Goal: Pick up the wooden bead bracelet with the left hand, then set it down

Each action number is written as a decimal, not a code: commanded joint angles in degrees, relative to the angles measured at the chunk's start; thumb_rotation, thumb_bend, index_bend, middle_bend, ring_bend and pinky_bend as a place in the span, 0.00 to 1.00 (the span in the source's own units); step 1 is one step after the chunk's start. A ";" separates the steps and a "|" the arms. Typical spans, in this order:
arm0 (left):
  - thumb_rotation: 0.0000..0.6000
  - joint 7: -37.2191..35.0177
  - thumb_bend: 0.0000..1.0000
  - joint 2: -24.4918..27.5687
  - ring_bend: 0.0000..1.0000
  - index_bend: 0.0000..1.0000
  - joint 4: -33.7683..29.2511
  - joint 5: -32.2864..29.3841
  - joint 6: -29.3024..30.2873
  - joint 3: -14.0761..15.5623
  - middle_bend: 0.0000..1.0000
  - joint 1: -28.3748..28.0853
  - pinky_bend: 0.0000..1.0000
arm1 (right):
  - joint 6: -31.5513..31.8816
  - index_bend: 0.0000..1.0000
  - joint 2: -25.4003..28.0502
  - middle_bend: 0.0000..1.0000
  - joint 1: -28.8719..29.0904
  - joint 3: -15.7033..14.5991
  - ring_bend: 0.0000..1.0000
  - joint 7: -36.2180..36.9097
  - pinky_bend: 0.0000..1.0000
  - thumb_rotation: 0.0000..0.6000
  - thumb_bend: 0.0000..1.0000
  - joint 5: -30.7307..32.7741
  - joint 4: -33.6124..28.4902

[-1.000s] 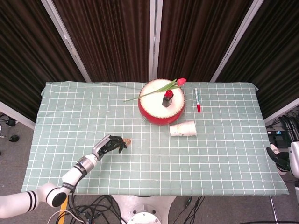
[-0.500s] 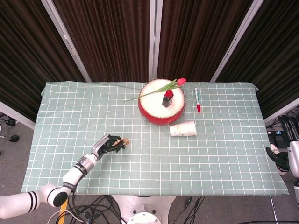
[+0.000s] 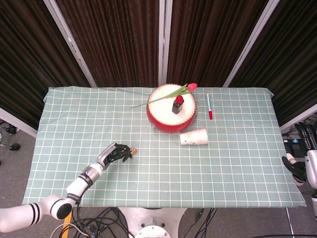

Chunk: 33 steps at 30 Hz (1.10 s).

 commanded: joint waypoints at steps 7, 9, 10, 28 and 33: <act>0.69 0.88 0.41 -0.26 0.48 0.72 0.06 -1.40 -0.46 -0.45 0.81 0.31 0.21 | 0.03 0.02 -0.02 0.06 -0.05 -0.01 0.00 -0.12 0.00 1.00 0.15 0.08 -0.02; 0.67 0.86 0.41 -0.32 0.48 0.72 0.03 -1.50 -0.49 -0.57 0.81 0.42 0.21 | 0.04 0.02 -0.02 0.06 -0.06 -0.01 0.00 -0.19 0.00 1.00 0.15 0.08 -0.05; 0.65 0.92 0.41 -0.28 0.48 0.72 0.05 -1.47 -0.56 -0.67 0.81 0.39 0.21 | 0.07 0.02 -0.02 0.06 -0.07 0.00 0.00 -0.20 0.00 1.00 0.15 0.06 -0.07; 0.58 1.12 0.53 -0.33 0.48 0.72 -0.16 -0.97 -1.02 -0.99 0.79 0.93 0.21 | 0.34 0.02 0.05 0.06 -0.21 0.02 0.00 -0.31 0.00 1.00 0.15 -0.02 -0.21; 0.57 0.55 0.54 -0.15 0.46 0.67 -0.37 0.19 -1.00 -0.95 0.73 0.94 0.21 | 0.43 0.02 0.12 0.06 -0.19 0.14 0.00 -0.21 0.00 1.00 0.15 0.00 -0.18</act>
